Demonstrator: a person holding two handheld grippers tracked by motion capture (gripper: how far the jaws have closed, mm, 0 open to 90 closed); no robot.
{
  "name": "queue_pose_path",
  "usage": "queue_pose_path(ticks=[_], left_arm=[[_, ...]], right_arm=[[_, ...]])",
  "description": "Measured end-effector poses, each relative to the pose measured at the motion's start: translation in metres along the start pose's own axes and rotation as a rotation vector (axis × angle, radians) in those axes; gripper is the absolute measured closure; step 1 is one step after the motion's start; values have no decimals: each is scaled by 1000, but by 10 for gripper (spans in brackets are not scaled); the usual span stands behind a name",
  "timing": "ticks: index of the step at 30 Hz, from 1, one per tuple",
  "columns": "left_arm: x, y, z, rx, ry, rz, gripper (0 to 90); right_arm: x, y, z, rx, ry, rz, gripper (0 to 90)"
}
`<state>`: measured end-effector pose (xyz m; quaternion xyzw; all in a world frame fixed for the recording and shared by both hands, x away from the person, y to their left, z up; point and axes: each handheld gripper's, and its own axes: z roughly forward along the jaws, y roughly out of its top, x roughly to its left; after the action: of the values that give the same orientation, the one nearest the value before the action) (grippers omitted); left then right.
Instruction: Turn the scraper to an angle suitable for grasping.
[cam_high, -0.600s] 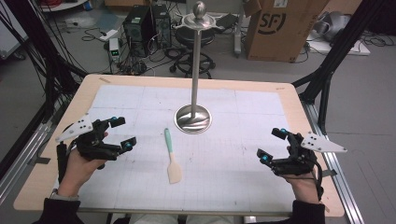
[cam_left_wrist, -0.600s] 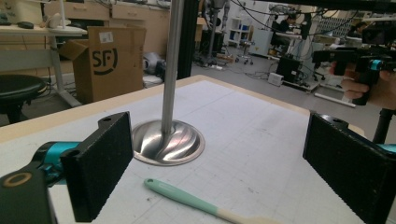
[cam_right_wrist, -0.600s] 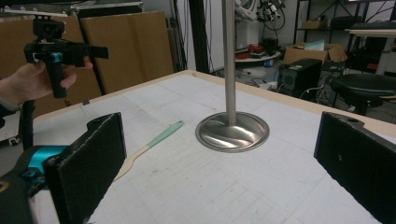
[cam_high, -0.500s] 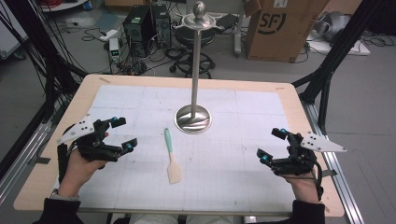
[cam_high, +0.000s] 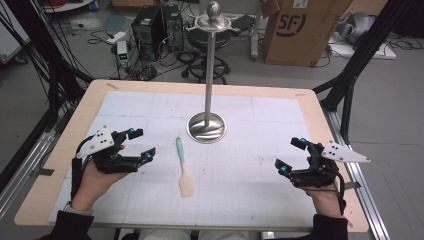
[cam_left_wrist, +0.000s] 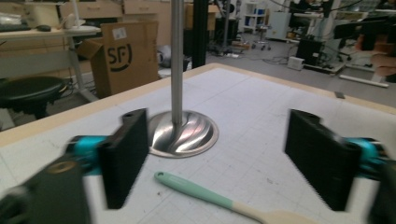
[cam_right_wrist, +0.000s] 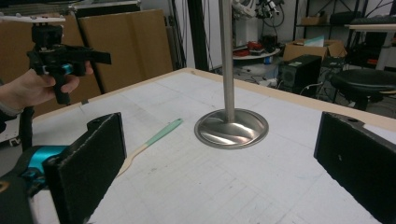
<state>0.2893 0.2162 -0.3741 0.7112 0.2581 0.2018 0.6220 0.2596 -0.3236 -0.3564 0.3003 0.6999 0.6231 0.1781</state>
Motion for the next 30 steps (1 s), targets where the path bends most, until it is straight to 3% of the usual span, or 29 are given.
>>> queue_pose_path(ticks=[1, 2, 4, 9, 18, 21, 27, 28, 30], left_arm=[[-1, -2, 2, 6, 11, 6, 312], [-2, -5, 8, 47, 21, -15, 358], [-2, -8, 13, 77, 36, -53, 478], [-3, -13, 22, 96, 32, -105, 690], [-15, -23, 47, 176, 7, -74, 806], [-17, -26, 53, 200, 9, -66, 887], [-19, -31, 65, 231, -23, -70, 897], [-19, -33, 71, 249, -35, -54, 897], [-17, -35, 78, 286, -39, -69, 897]], right_arm=[[0, 0, 0, 1, -4, 4, 13], [0, 0, 0, 3, -8, 5, 13], [-1, -1, 0, 10, -16, 14, 13], [-2, -3, -2, 15, -27, 26, 13], [0, -4, -10, 9, -36, 25, 14], [0, -5, -12, 11, -40, 25, 14], [1, -6, -12, 19, -43, 23, 15], [2, -6, -13, 22, -44, 23, 15], [2, -7, -12, 27, -40, 26, 15]])
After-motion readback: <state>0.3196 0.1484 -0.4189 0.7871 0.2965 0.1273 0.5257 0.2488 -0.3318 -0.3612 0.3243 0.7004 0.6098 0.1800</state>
